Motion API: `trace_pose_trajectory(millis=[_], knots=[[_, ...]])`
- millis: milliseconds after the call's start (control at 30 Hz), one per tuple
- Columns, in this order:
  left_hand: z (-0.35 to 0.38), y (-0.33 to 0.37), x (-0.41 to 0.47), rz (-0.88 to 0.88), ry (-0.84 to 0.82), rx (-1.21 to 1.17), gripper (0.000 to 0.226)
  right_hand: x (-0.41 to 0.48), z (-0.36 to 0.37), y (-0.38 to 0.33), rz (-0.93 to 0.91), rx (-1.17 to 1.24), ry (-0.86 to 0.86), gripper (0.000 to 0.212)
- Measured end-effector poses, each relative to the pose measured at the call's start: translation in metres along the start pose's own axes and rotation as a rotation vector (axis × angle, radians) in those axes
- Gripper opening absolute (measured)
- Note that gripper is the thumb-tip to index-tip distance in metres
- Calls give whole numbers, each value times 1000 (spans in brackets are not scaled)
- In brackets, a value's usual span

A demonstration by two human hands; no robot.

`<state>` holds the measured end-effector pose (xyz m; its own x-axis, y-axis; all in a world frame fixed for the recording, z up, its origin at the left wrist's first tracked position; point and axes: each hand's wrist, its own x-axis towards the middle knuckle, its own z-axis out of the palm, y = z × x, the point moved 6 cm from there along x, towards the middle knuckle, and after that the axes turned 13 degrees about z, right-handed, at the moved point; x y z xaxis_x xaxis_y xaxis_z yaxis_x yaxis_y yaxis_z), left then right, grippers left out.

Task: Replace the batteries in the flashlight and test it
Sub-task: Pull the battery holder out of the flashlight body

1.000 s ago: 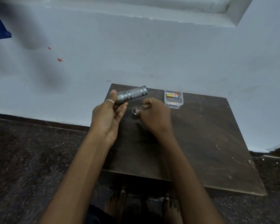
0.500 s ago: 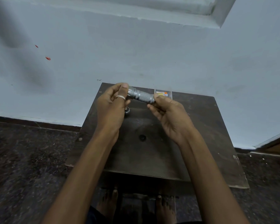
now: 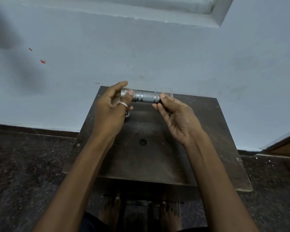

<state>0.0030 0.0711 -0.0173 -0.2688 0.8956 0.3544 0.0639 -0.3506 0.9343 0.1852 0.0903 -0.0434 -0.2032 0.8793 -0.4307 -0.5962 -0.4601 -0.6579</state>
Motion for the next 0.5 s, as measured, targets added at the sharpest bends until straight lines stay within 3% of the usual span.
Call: trace_pose_trajectory(millis=[200,400,500], knots=[[1,-2,-1,122,-272,296,39,1,-5,-3,-76,-83,49,29],[4,-4,-2,328,-334,581,45,2,-6,-6,-131,-165,84,19],[8,-8,-5,422,-382,797,41,1,-4,-7,-167,-221,97,26]])
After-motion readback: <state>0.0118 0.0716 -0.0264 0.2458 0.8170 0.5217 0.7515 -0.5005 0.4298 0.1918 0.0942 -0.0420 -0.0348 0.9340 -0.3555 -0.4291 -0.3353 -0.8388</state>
